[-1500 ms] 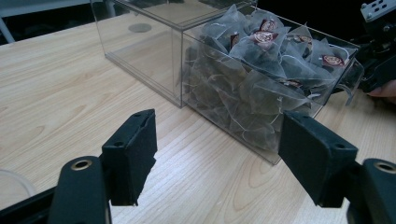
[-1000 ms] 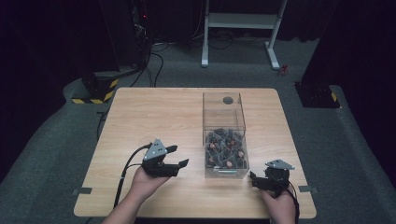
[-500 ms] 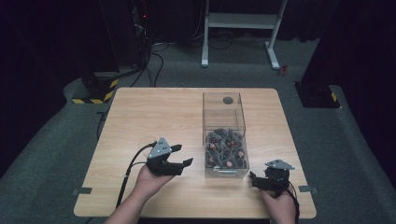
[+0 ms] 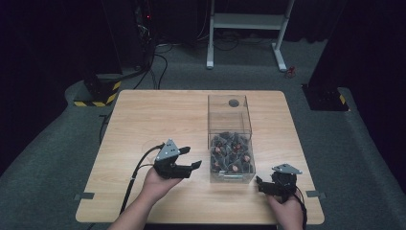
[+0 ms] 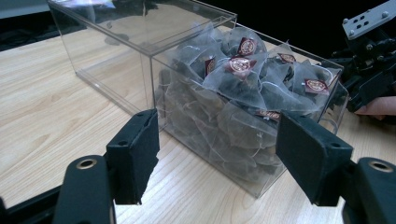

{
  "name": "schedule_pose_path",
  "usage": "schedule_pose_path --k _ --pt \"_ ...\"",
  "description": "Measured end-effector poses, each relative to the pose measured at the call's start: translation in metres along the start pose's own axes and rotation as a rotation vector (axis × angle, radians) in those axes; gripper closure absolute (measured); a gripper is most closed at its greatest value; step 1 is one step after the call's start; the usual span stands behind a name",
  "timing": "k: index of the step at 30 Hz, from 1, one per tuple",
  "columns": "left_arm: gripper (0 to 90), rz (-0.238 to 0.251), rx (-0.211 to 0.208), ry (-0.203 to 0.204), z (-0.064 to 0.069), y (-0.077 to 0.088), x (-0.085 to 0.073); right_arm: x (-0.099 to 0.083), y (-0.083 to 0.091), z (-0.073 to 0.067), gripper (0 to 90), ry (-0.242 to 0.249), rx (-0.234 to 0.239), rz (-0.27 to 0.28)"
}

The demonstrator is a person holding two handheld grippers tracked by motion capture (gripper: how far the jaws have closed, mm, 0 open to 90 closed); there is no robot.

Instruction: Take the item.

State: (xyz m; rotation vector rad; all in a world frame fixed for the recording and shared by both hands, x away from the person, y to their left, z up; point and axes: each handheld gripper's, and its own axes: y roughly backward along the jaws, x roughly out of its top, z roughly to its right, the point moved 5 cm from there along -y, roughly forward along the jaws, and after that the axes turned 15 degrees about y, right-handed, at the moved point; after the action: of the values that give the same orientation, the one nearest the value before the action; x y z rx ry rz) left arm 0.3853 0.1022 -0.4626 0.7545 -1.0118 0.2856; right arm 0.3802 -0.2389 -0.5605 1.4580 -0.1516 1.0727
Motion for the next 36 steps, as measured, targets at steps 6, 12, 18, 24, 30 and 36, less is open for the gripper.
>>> schedule_pose_path --k 6,12,18,24,30,36 --pt "31.6 0.004 -0.01 0.003 0.002 -0.006 0.002 0.0 0.0 0.0 8.2 0.0 0.0 0.0" --pt "32.2 -0.004 -0.019 0.002 0.005 -0.012 0.005 0.0 0.0 0.0 8.2 0.0 0.0 0.0" --pt "33.2 -0.004 -0.032 -0.008 0.01 -0.019 0.01 0.0 0.0 0.0 8.2 0.001 0.001 0.0" --pt "34.5 -0.012 -0.042 -0.01 0.014 -0.028 0.012 0.0 0.0 0.0 8.2 0.006 0.003 0.001" --pt "35.1 -0.017 -0.047 -0.017 0.018 -0.035 0.016 0.0 0.0 0.0 8.3 0.008 0.004 0.003" --pt "37.7 -0.021 -0.049 -0.025 0.02 -0.043 0.02 0.0 0.0 0.0 8.3 0.008 0.005 0.003"
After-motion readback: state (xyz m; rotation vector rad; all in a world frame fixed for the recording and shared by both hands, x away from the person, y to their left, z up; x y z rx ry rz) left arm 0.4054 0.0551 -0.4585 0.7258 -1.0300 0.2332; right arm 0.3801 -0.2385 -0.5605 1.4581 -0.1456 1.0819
